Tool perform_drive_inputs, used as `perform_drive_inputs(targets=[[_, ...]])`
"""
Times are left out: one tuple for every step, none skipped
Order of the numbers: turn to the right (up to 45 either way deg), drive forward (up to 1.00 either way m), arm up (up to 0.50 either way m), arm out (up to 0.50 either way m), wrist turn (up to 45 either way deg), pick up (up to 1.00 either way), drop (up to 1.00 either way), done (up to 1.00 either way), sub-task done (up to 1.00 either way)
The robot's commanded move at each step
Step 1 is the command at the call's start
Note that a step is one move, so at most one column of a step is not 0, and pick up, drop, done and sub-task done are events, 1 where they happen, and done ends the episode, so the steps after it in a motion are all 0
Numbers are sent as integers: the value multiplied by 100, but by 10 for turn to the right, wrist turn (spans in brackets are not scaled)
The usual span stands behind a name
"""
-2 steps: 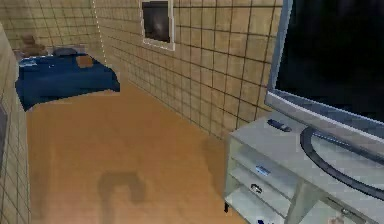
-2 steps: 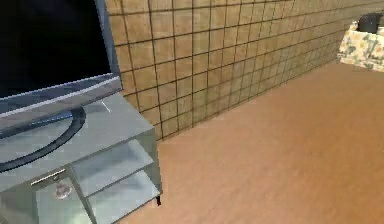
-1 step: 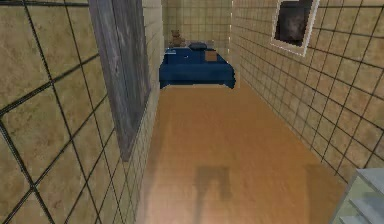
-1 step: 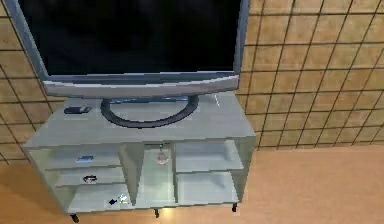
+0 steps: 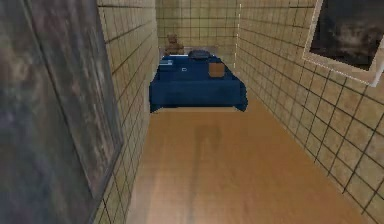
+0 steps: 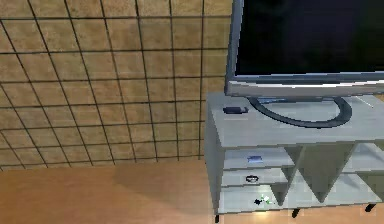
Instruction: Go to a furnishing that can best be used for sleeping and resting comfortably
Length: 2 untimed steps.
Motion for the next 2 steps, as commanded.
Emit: perform_drive_inputs(targets=[[0,100,0,0,0,0,0,0,0],[-30,0,0,0,0,0,0,0,0]])
